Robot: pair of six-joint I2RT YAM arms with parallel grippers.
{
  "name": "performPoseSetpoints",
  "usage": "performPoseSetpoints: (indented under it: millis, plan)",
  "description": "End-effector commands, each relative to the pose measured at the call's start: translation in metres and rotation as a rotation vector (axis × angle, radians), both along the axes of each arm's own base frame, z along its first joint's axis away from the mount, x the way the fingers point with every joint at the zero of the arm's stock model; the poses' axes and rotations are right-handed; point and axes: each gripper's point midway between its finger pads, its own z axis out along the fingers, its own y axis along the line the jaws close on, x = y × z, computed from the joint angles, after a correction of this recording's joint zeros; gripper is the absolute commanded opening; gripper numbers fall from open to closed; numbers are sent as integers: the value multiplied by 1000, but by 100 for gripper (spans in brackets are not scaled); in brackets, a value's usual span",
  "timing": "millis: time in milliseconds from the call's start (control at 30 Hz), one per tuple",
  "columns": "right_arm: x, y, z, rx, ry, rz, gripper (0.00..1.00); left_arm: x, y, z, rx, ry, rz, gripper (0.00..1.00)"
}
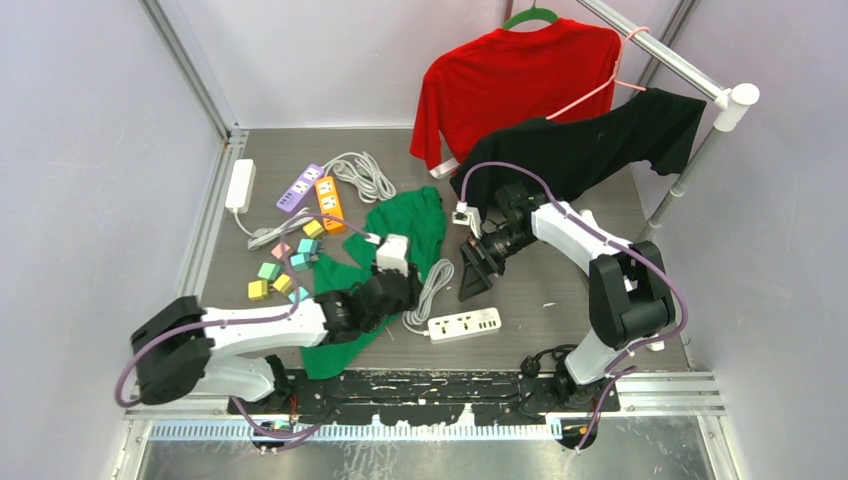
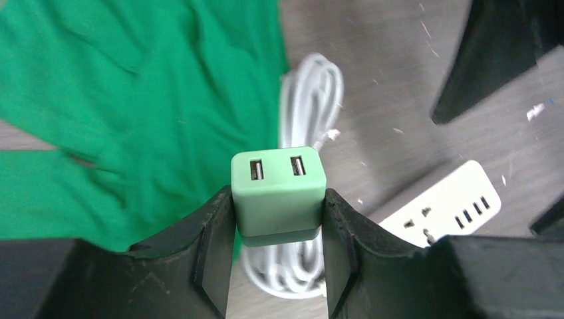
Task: Pull the plug off the socket
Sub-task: Place the plug at the center of the board.
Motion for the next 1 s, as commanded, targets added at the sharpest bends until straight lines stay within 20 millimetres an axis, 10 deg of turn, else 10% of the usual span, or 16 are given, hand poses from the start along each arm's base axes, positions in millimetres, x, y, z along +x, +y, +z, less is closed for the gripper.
performPoseSetpoints:
  millis: [0, 367, 800, 967]
  plan:
    - [5, 4, 14, 32, -50, 17, 100, 23, 48, 24, -22, -1, 81, 1]
    - [6, 3, 9, 18, -44, 13, 100, 75, 166, -1, -120, 185, 368, 0]
    - [7, 1, 7, 8, -45, 12, 100, 127, 194, -39, -102, 330, 542, 12]
    - [7, 1, 6, 5, -47, 16, 100, 131, 197, -33, -109, 304, 561, 46]
